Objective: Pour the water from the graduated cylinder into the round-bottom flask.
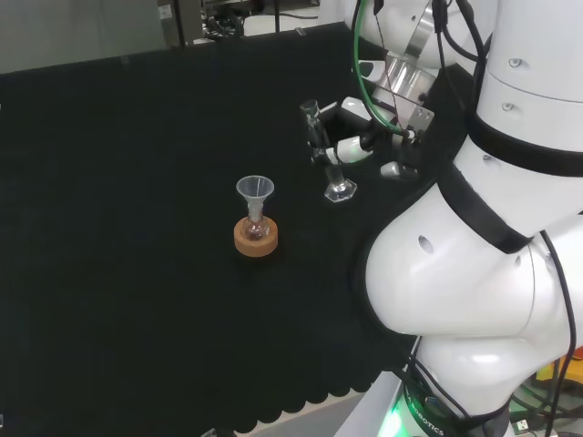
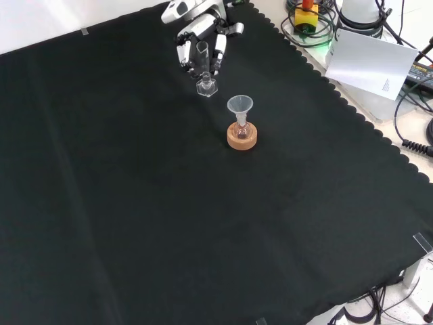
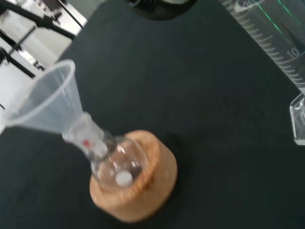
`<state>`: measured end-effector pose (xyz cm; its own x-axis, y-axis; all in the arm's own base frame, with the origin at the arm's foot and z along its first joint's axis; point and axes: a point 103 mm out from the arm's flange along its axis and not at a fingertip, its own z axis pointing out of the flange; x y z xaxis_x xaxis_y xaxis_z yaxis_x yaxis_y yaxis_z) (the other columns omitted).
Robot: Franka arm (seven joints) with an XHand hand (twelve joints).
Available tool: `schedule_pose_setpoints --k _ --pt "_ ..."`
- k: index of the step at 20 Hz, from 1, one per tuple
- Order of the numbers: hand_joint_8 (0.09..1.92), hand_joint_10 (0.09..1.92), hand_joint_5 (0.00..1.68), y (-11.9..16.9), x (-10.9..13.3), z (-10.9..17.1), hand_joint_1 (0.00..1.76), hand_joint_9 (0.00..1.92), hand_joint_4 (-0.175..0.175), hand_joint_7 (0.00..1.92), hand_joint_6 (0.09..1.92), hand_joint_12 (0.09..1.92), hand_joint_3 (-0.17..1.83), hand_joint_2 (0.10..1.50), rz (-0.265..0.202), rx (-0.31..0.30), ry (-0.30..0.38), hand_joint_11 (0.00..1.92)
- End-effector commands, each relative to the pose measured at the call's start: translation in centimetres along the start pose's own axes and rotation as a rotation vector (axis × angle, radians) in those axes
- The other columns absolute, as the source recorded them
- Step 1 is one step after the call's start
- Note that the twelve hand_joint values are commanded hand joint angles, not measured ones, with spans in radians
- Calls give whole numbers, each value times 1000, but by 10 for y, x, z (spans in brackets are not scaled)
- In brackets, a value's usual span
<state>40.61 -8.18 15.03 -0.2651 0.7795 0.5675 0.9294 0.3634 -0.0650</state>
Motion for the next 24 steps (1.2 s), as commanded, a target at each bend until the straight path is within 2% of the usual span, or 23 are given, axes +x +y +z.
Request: schedule_pose_setpoints --k 1,5,14,20,24 --pt "424 138 970 -27 -5 0 1154 1323 -175 1162 1040 822 34 1112 15 110 -106 1147" --pt "422 136 970 -30 2 2 1154 1325 -175 1163 1040 821 35 1111 10 171 -137 1148" --pt "416 130 969 -20 36 2 1154 1330 -175 1167 1041 818 38 1111 5 363 -295 1152" --pt "414 127 968 -13 52 4 1154 1334 -175 1171 1043 816 40 1110 26 472 -368 1153" --pt "412 126 968 -10 60 2 1154 1338 -175 1174 1043 814 41 1109 28 502 -402 1153"
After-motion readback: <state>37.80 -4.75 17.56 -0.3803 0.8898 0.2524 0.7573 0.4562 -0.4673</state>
